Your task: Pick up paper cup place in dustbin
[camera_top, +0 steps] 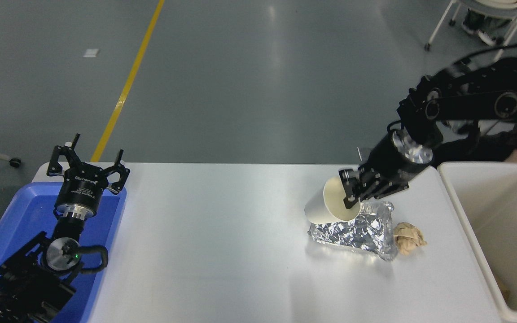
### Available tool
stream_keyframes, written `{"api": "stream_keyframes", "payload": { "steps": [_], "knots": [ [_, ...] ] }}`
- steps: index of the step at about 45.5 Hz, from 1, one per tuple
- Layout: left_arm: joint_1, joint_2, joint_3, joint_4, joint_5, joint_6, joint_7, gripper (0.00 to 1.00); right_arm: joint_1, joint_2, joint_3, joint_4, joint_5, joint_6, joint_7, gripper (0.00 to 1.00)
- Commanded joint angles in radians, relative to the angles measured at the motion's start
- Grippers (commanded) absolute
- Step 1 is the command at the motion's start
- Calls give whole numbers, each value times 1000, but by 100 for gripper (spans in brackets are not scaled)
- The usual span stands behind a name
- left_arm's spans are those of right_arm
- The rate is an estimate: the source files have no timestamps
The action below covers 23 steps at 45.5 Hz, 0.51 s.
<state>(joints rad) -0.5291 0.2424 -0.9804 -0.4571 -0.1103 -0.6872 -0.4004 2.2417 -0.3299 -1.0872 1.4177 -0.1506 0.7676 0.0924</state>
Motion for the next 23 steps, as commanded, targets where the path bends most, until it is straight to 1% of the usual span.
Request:
{"api": "stream_keyframes", "payload": {
  "steps": [1,11,17,19,23],
  "knots": [
    [0,0,0,0,0,0,0,100,248,-24,-79,102,51,18,0,0],
    [0,0,0,0,0,0,0,100,286,-8,-85,107,68,18,-2,0],
    [0,0,0,0,0,0,0,100,277,-15,-140,96,49,18,-7,0],
    [0,0,0,0,0,0,0,100,274,-24,-180,92,30,18,-5,0],
    [0,0,0,0,0,0,0,100,260,-130,-264,35,-94,18,-5,0]
  ]
}}
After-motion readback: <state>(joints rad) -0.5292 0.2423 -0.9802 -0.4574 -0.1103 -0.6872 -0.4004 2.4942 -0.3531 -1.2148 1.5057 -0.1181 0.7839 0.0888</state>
